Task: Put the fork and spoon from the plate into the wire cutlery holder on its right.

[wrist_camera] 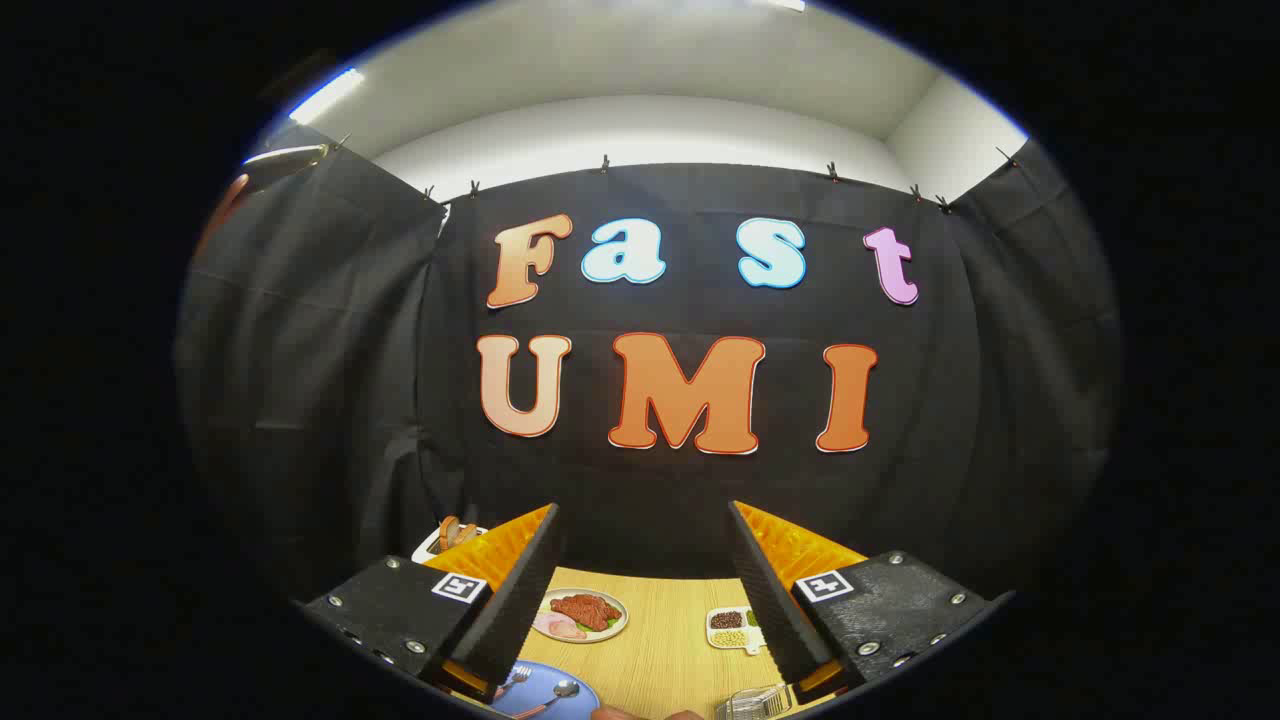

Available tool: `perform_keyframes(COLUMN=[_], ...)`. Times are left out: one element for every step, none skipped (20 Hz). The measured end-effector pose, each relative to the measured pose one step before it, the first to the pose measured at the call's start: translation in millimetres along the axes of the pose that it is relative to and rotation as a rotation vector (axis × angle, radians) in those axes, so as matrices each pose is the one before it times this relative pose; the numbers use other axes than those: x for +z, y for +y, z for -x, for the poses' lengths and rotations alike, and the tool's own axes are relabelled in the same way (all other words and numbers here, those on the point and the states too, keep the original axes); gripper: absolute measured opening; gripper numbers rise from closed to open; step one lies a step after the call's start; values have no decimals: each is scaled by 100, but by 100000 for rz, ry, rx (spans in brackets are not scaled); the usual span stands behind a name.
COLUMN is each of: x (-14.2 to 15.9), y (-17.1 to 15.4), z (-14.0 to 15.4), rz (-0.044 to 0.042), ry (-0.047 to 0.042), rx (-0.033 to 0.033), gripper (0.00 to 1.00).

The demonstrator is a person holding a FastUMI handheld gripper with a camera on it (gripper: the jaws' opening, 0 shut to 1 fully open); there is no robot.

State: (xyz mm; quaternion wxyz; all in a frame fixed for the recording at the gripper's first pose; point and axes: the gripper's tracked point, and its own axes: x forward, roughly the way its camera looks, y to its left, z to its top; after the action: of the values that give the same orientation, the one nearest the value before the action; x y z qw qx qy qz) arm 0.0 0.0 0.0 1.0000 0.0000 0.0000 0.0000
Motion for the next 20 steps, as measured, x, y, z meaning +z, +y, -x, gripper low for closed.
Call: perform_keyframes(x=[22, 46, -12, 31, 33, -18, -83, 2, -52, -8, -40, -73, -139, -13, -24, 11, 38, 62, 11, 8], y=[133, 49, 54, 3, 50, 37, -54, 26, -94, 7, -49, 98, 132, 122, -49, -39, 31, -1, 125, -17], z=[-25, 46, -38, -1, 49, -15, -56, -23, 18, 25, -32, 28, 145, 14, -32, 10, 72, 19, -14, -13], rz=[-97, 123, 254, 153, -189, -190, -120, -6, 48, 100, 199, -129, -471, -369, 183, 352, 254, -6, -185, -3], ry=[43, -96, -115, -98, -49, 155, 191, 76, -28, 12, -8, 323, 317, -13, 21, -105, -144, -129, 12, 82], rx=[172, 43, 69, -118, 114, 27, 75, -102, 0, -43, -328, 103, 80, 356, -237, -41, -139, 3, 239, -95], gripper=[96, 96, 96, 96, 96, 96, 96, 96, 96, 96, 96, 96, 96, 96, 96, 96, 96, 96, 96, 96])
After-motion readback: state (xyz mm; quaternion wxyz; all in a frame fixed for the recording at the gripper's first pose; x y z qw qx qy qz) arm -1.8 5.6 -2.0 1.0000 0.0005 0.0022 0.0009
